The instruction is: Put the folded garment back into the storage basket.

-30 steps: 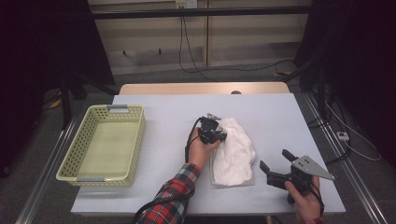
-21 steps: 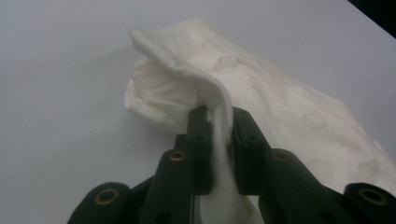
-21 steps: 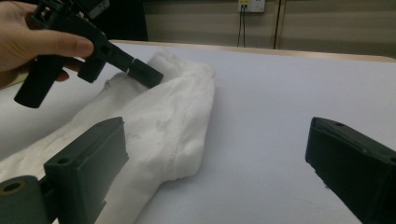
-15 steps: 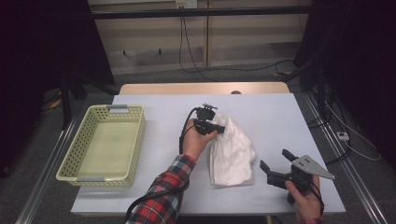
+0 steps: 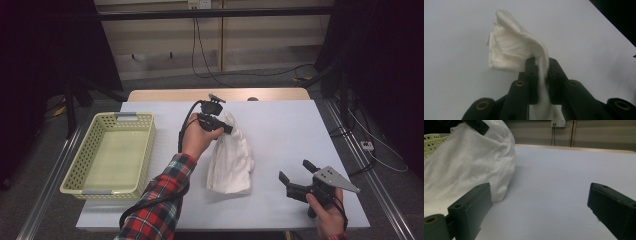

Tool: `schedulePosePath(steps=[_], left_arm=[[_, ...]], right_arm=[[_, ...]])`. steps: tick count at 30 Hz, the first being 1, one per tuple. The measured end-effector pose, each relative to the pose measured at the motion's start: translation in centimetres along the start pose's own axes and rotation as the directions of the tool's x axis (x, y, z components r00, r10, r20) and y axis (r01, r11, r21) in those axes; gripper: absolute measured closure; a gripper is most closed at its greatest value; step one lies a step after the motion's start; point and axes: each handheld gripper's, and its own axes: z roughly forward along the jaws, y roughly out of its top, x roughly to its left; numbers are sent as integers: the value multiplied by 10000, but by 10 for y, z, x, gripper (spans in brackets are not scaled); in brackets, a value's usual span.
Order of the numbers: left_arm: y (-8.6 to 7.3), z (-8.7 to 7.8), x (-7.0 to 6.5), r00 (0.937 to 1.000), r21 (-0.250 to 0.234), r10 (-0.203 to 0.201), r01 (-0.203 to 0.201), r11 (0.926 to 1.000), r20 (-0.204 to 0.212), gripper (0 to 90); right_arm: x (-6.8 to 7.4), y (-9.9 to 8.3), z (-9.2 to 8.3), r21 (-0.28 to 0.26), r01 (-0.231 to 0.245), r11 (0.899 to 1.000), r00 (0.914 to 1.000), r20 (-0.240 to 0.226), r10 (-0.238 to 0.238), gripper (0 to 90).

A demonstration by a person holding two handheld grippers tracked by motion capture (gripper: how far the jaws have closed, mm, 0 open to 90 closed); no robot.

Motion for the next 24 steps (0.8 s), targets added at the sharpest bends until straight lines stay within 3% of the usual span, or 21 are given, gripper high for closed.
schedulePosePath(steps=[13,24], left_arm=[[14,-48,2,9969,793,276,-217,9966,-733,809],[20,-84,6,9913,776,382,-285,9966,-1257,810]], right_arm=[[1,1,-1,-28,79,10000,10000,-20,-80,54],[3,1,-1,-41,152,9999,9999,-34,-152,54]])
